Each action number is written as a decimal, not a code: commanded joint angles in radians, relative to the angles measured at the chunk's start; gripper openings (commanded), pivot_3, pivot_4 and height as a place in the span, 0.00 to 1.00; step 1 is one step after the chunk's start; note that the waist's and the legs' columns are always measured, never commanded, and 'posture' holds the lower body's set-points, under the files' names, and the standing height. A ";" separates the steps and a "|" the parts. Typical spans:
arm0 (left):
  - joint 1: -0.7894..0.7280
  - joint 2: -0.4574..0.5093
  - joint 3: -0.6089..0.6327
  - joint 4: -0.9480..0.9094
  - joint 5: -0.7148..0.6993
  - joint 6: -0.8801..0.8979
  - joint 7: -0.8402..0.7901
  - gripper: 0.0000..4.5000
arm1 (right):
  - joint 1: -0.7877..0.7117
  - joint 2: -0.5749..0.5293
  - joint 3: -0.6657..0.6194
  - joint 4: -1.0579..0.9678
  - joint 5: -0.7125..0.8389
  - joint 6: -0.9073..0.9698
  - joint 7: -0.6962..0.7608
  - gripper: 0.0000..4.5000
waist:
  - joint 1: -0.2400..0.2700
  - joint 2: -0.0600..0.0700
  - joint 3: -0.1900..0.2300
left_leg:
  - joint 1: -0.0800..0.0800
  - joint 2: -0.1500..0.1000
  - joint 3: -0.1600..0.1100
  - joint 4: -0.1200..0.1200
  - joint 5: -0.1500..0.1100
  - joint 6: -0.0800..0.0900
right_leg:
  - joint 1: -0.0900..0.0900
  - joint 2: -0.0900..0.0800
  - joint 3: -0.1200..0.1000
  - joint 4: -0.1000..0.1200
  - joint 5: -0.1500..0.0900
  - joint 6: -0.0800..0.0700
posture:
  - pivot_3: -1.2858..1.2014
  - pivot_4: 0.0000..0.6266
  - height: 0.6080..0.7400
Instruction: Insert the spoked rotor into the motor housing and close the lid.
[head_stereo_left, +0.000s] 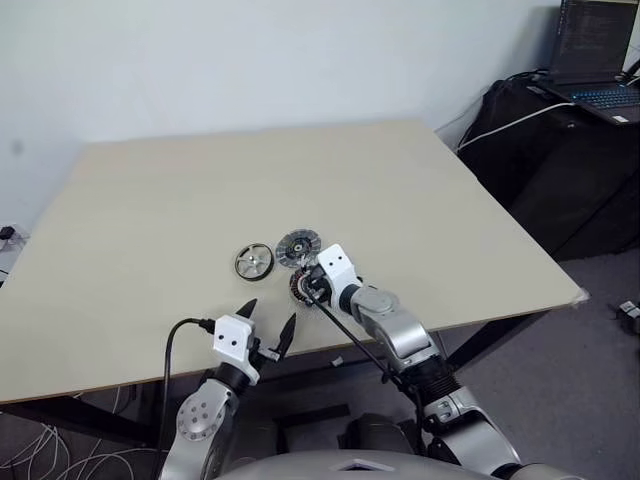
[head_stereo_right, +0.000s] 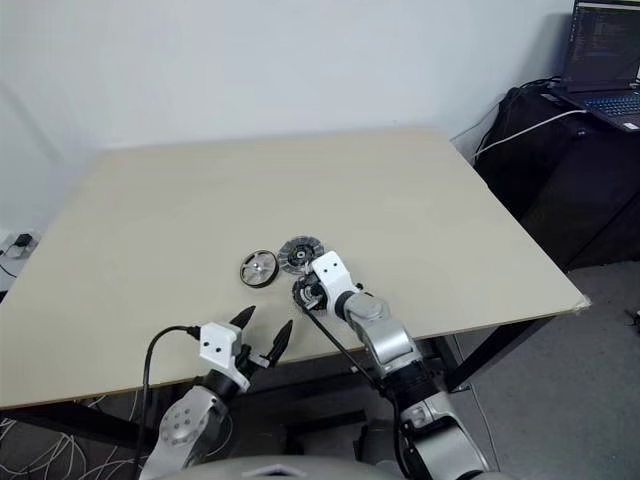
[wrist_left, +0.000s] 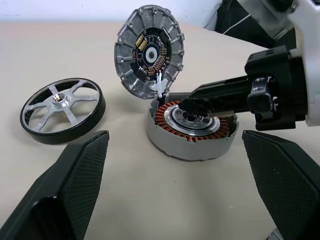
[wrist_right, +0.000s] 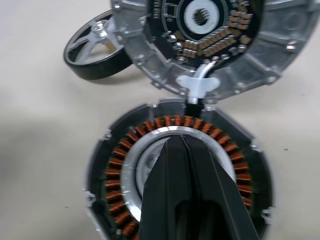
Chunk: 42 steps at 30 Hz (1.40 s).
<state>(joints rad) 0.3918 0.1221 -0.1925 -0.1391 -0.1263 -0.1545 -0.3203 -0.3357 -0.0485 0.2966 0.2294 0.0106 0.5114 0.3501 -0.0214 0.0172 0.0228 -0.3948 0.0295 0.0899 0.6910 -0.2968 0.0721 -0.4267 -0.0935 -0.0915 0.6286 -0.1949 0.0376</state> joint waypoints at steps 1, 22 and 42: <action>0.012 0.009 0.008 -0.070 -0.010 -0.001 -0.004 1.00 | -0.009 -0.005 -0.019 -0.020 0.001 -0.016 0.002 0.00 | 0.000 0.000 0.000 | 0.000 0.000 0.000 0.000 0.000 0.000 | 0.000 0.000 0.000 0.000 0.000 0.000 | 0.52 0.00 1.00; 0.159 0.029 -0.059 -0.290 0.020 0.062 0.041 1.00 | 0.037 -0.029 -0.030 -0.094 0.006 0.002 -0.002 0.00 | 0.000 0.000 0.000 | 0.000 0.000 0.000 0.000 0.000 0.000 | 0.000 0.000 0.000 0.000 0.000 0.000 | 0.52 0.00 1.00; 0.148 0.044 -0.012 -0.213 -0.020 0.008 0.009 1.00 | 0.028 -0.010 -0.010 -0.032 -0.005 0.004 0.014 0.00 | 0.000 0.000 0.000 | 0.000 0.000 0.000 0.000 0.000 0.000 | 0.000 0.000 0.000 0.000 0.000 0.000 | 0.52 0.00 1.00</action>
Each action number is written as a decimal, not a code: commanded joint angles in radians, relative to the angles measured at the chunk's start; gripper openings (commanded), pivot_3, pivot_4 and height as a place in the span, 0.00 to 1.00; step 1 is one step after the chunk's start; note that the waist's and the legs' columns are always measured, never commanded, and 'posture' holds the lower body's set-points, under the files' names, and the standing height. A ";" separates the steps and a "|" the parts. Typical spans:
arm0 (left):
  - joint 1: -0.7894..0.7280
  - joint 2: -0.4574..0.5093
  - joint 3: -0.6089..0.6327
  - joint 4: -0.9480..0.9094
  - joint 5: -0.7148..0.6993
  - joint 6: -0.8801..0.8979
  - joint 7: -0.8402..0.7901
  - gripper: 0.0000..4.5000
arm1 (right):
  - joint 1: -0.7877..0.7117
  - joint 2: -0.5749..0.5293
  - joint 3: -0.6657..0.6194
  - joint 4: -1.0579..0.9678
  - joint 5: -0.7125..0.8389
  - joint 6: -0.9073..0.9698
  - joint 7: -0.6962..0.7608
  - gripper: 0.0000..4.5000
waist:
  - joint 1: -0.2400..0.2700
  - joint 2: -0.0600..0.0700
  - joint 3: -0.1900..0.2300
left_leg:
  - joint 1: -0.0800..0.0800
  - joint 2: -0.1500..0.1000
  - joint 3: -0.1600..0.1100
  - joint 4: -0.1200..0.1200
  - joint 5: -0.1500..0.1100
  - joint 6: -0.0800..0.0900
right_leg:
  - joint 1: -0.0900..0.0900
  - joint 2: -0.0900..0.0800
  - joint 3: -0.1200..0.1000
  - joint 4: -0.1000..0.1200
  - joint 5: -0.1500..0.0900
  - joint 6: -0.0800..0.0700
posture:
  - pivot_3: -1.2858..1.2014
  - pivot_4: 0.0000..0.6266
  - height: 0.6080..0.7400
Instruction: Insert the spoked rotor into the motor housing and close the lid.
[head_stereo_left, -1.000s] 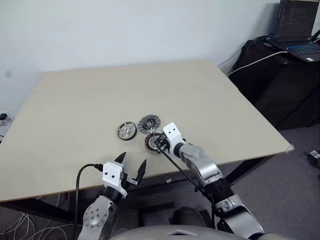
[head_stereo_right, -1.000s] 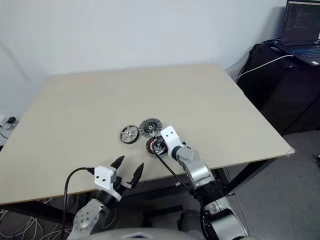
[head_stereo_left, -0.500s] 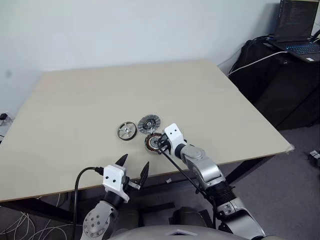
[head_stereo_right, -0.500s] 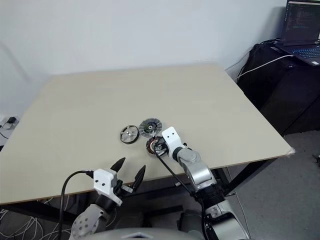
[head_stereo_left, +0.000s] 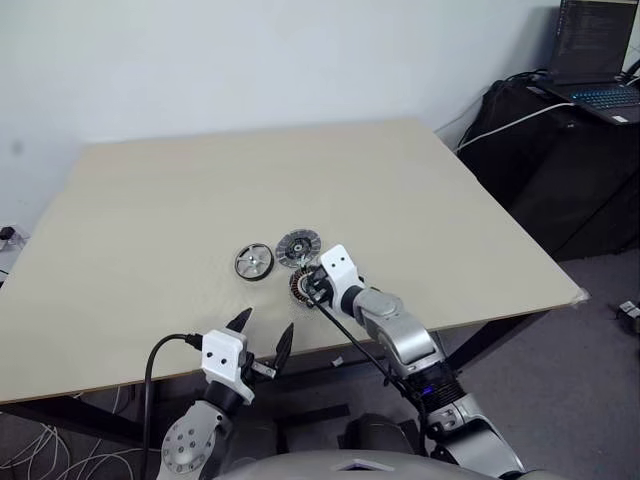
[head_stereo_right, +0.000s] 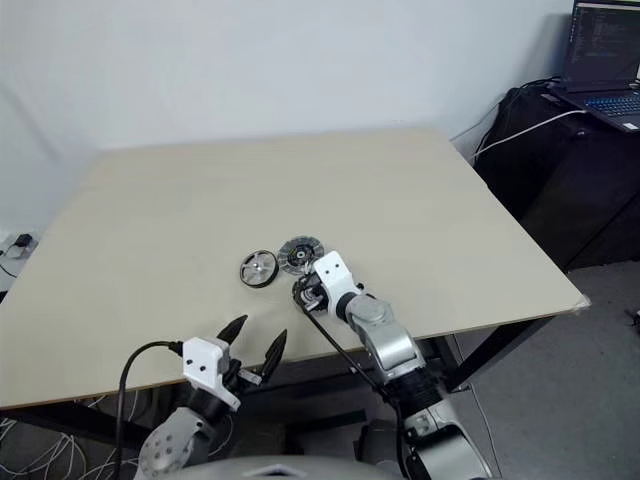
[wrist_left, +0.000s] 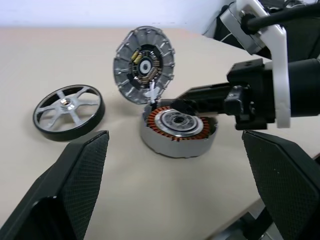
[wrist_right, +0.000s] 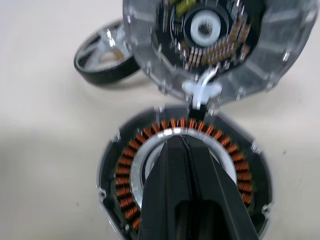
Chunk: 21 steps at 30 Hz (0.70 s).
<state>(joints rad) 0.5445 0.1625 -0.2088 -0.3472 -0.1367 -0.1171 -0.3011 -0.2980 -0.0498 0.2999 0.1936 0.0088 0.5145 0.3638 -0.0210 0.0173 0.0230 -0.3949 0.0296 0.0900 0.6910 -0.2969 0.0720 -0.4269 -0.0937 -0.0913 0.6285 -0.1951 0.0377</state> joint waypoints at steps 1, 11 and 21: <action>-0.002 0.003 0.006 -0.003 -0.010 -0.033 -0.013 1.00 | -0.003 -0.015 -0.013 0.006 -0.005 0.003 0.002 0.00 | 0.000 0.000 0.000 | 0.000 0.000 0.000 0.000 0.000 0.000 | 0.000 0.000 0.000 0.000 0.000 0.000 | 0.52 0.00 1.00; -0.006 -0.011 -0.020 0.010 0.017 -0.045 -0.005 1.00 | 0.055 -0.050 -0.027 -0.096 0.014 0.021 0.013 0.00 | 0.008 -0.001 -0.002 | 0.001 0.000 0.000 0.000 0.000 0.000 | 0.001 0.000 0.000 0.000 0.000 0.000 | 0.52 0.00 1.00; -0.213 -0.094 0.208 0.132 -0.090 0.120 0.155 1.00 | 0.172 -0.040 -0.085 -0.373 0.110 0.033 0.012 0.00 | 0.012 -0.002 -0.001 | 0.000 0.000 -0.002 0.000 0.000 0.000 | 0.001 0.000 -0.001 0.000 0.000 0.000 | 0.52 0.00 1.00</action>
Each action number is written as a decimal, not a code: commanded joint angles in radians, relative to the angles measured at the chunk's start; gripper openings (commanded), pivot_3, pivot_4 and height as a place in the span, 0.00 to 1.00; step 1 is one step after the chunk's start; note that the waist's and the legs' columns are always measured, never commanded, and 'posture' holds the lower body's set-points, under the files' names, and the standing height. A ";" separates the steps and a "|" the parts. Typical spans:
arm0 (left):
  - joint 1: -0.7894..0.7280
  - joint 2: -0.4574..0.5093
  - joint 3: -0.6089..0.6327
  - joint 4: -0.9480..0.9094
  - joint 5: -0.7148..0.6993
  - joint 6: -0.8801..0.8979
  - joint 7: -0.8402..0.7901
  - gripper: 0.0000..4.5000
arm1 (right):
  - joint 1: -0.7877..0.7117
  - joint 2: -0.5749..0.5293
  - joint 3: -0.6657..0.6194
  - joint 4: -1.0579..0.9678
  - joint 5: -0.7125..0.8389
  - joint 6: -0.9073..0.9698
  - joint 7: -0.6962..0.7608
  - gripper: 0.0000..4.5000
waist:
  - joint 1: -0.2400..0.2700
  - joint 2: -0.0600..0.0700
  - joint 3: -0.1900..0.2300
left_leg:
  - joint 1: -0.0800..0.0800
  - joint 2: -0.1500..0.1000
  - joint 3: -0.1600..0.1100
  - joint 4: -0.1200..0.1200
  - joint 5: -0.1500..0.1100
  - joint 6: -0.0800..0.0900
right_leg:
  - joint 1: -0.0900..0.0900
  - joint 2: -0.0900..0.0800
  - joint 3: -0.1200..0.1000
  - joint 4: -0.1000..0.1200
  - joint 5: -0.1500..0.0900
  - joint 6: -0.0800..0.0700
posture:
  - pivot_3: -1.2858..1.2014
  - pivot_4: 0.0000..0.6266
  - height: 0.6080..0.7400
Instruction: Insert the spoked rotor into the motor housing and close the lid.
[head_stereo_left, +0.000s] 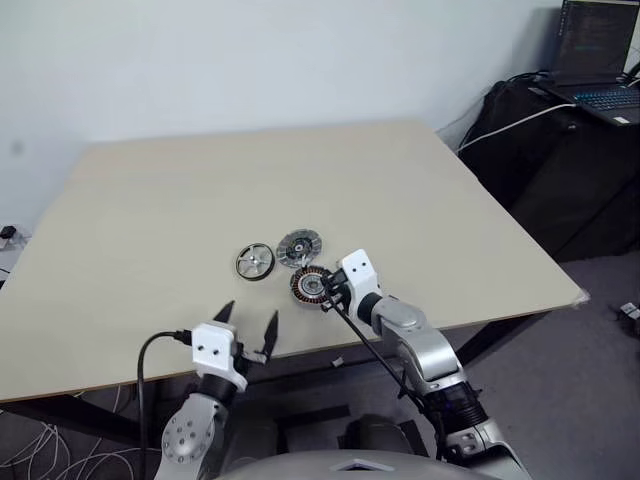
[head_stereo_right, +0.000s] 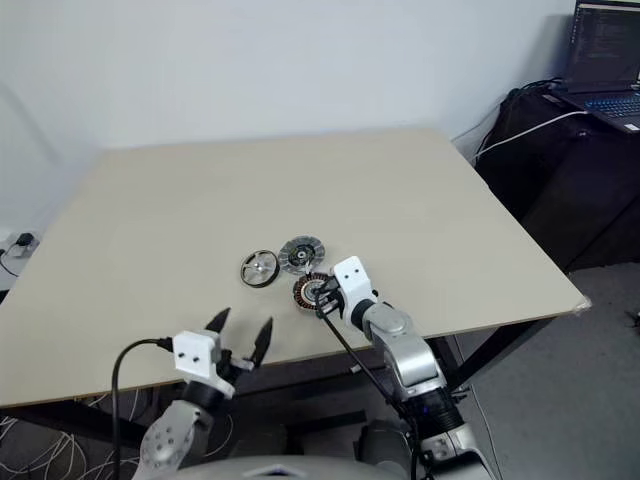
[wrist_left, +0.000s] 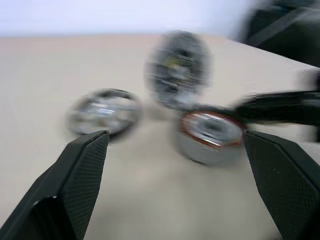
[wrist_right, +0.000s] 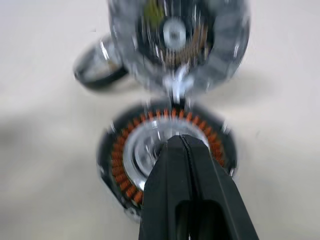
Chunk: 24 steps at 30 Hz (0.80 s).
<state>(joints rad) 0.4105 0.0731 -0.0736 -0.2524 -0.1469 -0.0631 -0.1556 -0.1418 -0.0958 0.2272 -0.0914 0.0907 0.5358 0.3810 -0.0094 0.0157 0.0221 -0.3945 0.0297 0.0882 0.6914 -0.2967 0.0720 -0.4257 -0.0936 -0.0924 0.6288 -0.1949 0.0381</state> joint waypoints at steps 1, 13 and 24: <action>-0.118 -0.006 0.094 0.062 -0.107 0.086 0.002 1.00 | 0.033 0.004 -0.010 -0.110 0.030 0.017 -0.008 0.00 | 0.000 -0.001 -0.001 | 0.000 0.000 -0.001 0.000 0.000 0.000 | 0.000 0.000 -0.001 0.000 0.000 0.000 | 0.52 0.00 1.00; -0.267 -0.098 0.220 0.181 -0.524 0.283 -0.198 1.00 | 0.141 0.025 0.013 -0.200 0.041 0.045 -0.062 0.00 | -0.004 -0.007 -0.003 | 0.000 -0.001 0.000 0.001 0.000 0.000 | 0.001 0.001 0.001 -0.001 0.001 0.001 | 0.52 0.00 1.00; -0.361 -0.146 0.387 0.279 -0.784 0.502 -0.107 1.00 | 0.135 0.033 0.026 -0.189 0.048 0.042 -0.074 0.00 | -0.002 -0.010 -0.004 | 0.000 -0.001 -0.002 0.002 0.001 -0.001 | 0.003 0.001 0.001 -0.001 0.001 0.001 | 0.52 0.00 1.00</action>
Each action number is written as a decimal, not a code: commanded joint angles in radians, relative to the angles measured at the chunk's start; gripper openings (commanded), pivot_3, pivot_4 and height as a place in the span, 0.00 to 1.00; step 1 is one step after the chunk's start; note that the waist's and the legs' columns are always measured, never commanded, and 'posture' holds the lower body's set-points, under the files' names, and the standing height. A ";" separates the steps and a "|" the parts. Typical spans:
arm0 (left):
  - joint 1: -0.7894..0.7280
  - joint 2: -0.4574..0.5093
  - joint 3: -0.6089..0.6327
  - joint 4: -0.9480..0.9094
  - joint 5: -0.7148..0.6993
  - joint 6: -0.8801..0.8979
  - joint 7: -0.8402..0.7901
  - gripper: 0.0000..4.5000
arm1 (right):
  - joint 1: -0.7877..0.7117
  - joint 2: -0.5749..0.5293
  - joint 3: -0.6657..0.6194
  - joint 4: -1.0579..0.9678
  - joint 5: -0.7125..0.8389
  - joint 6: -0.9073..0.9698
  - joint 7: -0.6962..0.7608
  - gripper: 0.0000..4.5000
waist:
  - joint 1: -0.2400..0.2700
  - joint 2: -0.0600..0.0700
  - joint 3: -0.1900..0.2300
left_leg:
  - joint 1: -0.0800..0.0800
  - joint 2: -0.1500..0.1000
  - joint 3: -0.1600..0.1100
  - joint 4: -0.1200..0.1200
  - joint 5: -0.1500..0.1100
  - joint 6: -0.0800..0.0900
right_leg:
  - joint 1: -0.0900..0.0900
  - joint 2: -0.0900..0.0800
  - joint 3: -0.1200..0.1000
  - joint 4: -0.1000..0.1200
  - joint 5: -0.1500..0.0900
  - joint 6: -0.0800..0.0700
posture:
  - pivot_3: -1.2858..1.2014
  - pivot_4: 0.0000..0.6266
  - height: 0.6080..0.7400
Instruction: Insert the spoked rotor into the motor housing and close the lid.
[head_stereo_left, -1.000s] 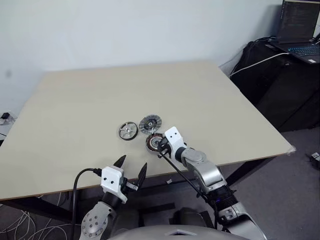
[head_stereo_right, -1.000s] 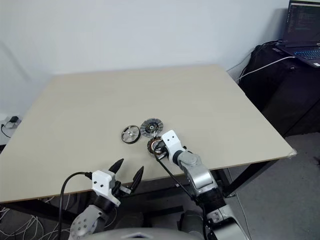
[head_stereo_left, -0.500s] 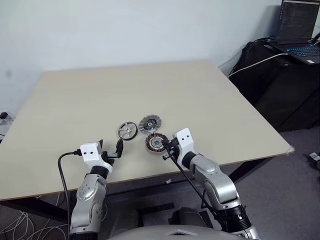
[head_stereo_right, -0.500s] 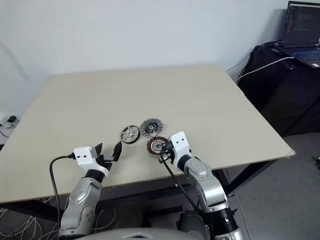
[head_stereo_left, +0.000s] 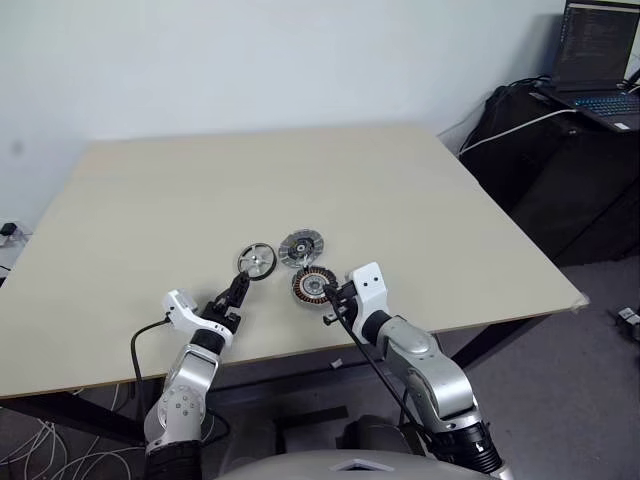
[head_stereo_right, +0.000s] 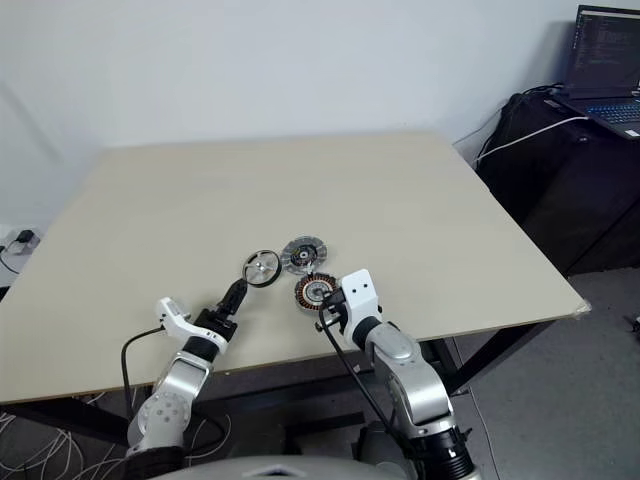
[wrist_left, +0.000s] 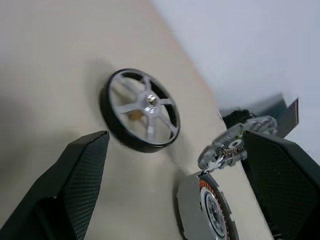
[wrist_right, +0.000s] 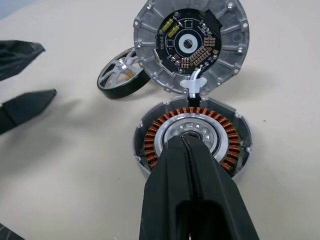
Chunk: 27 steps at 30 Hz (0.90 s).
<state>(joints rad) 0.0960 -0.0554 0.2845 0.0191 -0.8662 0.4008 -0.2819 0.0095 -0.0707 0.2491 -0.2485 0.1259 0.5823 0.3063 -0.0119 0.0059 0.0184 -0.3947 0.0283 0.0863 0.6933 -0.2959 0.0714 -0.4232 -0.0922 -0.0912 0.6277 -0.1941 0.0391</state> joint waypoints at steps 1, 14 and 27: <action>-0.059 -0.025 0.039 0.015 -0.083 0.049 0.028 1.00 | -0.017 0.009 0.006 -0.032 0.013 -0.004 0.000 0.00 | 0.000 -0.001 0.000 | 0.000 0.000 0.000 0.000 0.000 0.000 | 0.000 0.000 0.000 0.000 0.000 0.000 | 0.52 0.00 1.00; -0.146 -0.081 0.035 -0.012 -0.107 0.099 0.201 1.00 | -0.008 0.008 0.003 -0.039 0.014 -0.002 -0.011 0.00 | 0.000 -0.002 0.000 | 0.001 0.000 -0.002 0.001 0.000 0.000 | 0.008 0.001 0.000 -0.001 0.000 0.000 | 0.52 0.00 1.00; -0.149 -0.062 0.007 -0.036 -0.072 0.092 0.295 1.00 | -0.011 0.015 0.004 -0.029 0.015 -0.007 -0.016 0.00 | 0.000 -0.002 0.000 | 0.001 0.000 -0.002 0.001 0.000 -0.001 | 0.008 0.001 -0.001 -0.001 0.000 0.000 | 0.52 0.00 1.00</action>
<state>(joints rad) -0.0317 -0.0769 0.3069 0.0380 -0.9428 0.4957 0.0058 0.0135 -0.0653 0.2585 -0.2484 0.1268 0.5826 0.2924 -0.0120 0.0044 0.0184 -0.3939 0.0282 0.0844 0.6938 -0.2956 0.0707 -0.4154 -0.0916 -0.0918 0.6267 -0.1940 0.0390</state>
